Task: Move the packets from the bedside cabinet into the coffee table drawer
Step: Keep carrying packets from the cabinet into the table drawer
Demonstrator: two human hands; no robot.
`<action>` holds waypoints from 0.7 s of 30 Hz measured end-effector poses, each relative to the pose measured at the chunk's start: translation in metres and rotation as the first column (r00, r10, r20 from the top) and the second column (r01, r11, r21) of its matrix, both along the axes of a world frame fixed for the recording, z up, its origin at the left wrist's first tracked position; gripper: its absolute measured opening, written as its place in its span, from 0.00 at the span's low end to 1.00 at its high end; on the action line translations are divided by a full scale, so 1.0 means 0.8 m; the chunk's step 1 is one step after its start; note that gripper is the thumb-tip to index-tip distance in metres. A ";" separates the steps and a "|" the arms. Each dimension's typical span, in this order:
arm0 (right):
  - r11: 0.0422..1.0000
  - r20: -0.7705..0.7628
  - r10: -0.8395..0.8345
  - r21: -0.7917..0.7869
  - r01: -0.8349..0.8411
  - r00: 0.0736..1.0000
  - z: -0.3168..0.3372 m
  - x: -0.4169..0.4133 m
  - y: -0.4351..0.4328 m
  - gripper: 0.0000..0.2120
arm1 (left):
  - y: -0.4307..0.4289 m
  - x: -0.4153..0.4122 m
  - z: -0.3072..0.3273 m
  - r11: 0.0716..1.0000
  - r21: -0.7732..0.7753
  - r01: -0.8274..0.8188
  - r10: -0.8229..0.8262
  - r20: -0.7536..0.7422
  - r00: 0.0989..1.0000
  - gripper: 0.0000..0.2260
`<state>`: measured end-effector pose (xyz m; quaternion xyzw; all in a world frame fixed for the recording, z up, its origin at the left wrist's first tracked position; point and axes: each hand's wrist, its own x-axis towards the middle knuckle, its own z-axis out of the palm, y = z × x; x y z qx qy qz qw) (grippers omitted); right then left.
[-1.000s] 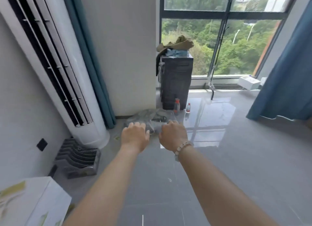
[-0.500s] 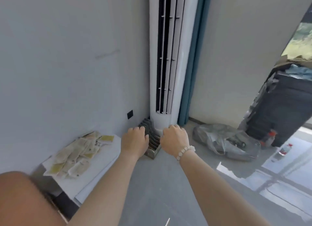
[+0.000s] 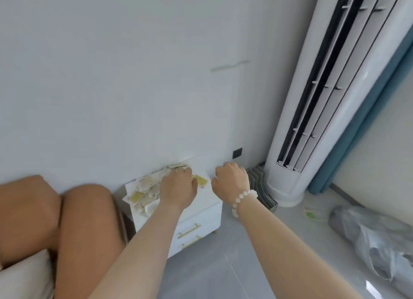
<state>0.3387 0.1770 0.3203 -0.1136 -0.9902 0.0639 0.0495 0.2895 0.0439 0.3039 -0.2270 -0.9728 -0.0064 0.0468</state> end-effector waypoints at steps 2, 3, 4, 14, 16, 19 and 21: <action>0.998 0.010 0.059 -0.015 -0.059 0.998 -0.008 -0.025 -0.005 0.13 | -0.010 -0.016 -0.005 0.998 -0.018 -0.062 0.062 0.006 0.998 0.16; 0.996 0.023 0.088 -0.024 -0.087 0.996 -0.012 -0.036 -0.009 0.13 | -0.015 -0.023 -0.008 0.996 -0.026 -0.090 0.090 0.012 0.996 0.16; 0.993 0.037 0.114 -0.032 -0.113 0.993 -0.016 -0.047 -0.012 0.13 | -0.020 -0.029 -0.012 0.993 -0.030 -0.115 0.116 0.020 0.993 0.16; 0.954 0.124 0.299 -0.040 -0.297 0.946 -0.057 -0.136 -0.051 0.14 | -0.082 -0.070 -0.049 0.943 -0.040 -0.330 0.332 0.062 0.941 0.15; 0.947 0.148 0.321 -0.036 -0.319 0.936 -0.065 -0.151 -0.056 0.14 | -0.095 -0.085 -0.059 0.933 -0.035 -0.359 0.360 0.071 0.930 0.15; 0.946 0.168 0.323 -0.031 -0.323 0.931 -0.080 -0.179 -0.058 0.15 | -0.108 -0.113 -0.079 0.922 -0.034 -0.387 0.388 0.103 0.916 0.15; 0.953 0.186 0.301 -0.018 -0.303 0.935 -0.091 -0.201 -0.057 0.15 | -0.113 -0.137 -0.092 0.919 -0.048 -0.391 0.394 0.131 0.910 0.16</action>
